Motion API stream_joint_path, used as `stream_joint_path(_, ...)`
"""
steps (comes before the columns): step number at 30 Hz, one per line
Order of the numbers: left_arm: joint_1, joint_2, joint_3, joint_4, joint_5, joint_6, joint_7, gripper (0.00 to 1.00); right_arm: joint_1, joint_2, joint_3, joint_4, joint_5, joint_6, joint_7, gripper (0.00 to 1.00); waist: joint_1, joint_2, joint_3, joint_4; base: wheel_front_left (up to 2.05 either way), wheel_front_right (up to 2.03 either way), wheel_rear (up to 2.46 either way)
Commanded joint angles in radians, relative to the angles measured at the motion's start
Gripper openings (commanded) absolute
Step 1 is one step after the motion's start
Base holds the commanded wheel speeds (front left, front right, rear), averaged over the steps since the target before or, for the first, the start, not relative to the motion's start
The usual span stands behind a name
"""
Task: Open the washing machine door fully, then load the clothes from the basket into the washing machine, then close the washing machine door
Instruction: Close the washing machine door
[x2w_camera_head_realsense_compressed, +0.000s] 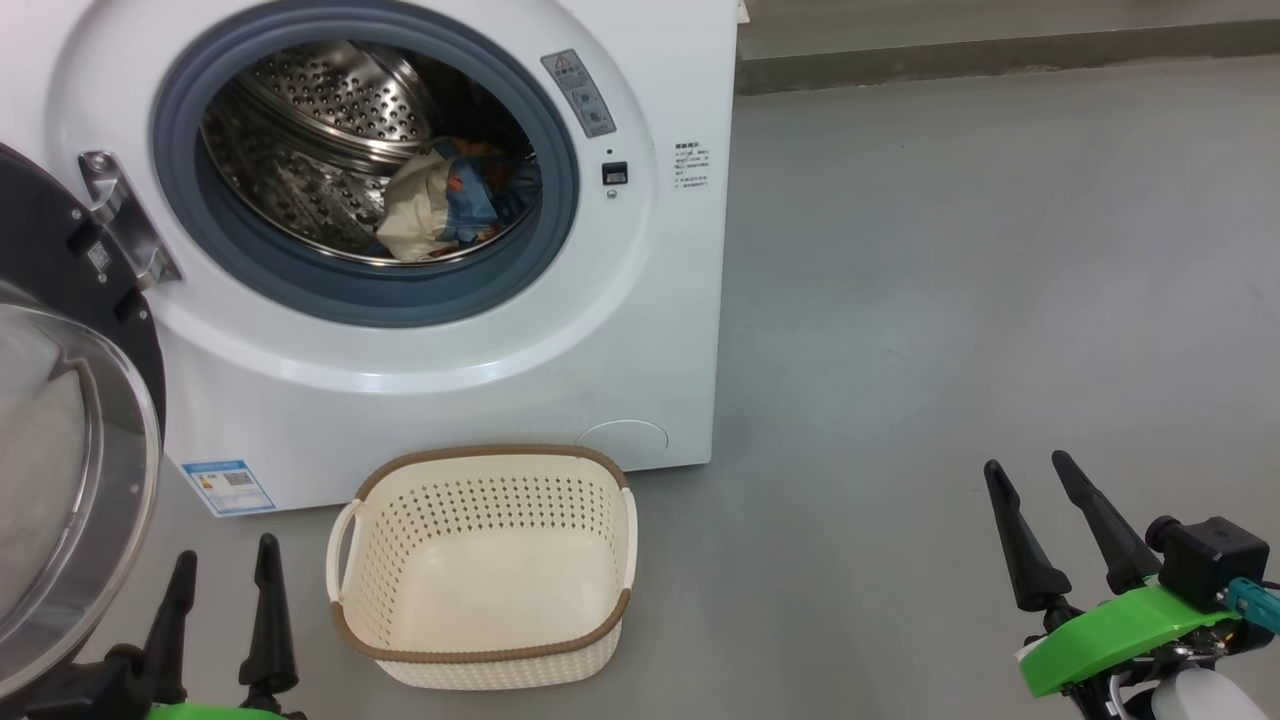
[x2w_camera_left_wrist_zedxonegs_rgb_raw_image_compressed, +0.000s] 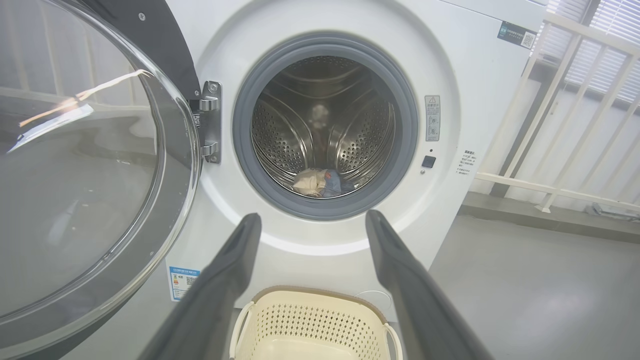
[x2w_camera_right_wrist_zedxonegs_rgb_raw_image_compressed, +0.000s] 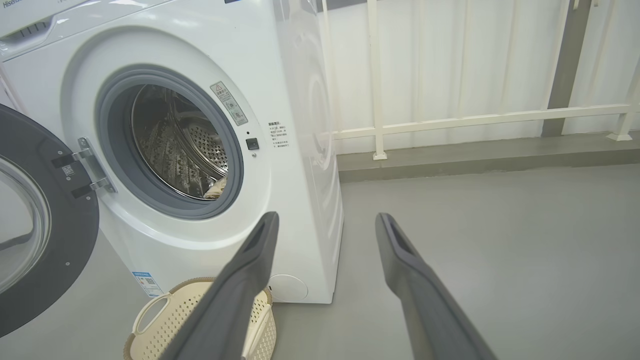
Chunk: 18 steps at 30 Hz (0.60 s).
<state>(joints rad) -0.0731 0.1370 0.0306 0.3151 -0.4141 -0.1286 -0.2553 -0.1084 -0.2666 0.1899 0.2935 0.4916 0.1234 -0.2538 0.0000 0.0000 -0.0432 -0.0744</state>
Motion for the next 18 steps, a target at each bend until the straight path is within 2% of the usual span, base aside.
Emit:
stream_joint_path(1,-0.008,0.019,0.030,-0.027,0.005,-0.002,-0.006,1.00,-0.001,-0.023,0.015,-0.021,-0.011,0.007,-0.008,1.00,0.0000,0.0000,0.000,0.000,0.00,0.00,0.00)
stream_joint_path(11,-0.011,0.020,0.032,-0.024,0.011,-0.002,-0.006,1.00,0.003,-0.024,0.009,-0.022,-0.011,0.007,-0.008,1.00,0.0000,0.0000,0.000,0.016,0.00,0.00,0.00)
stream_joint_path(18,-0.010,-0.002,0.062,-0.032,0.028,0.003,-0.006,1.00,0.017,-0.022,-0.004,-0.021,-0.010,0.007,-0.008,1.00,0.0000,0.0000,-0.004,0.071,0.00,0.00,0.00)
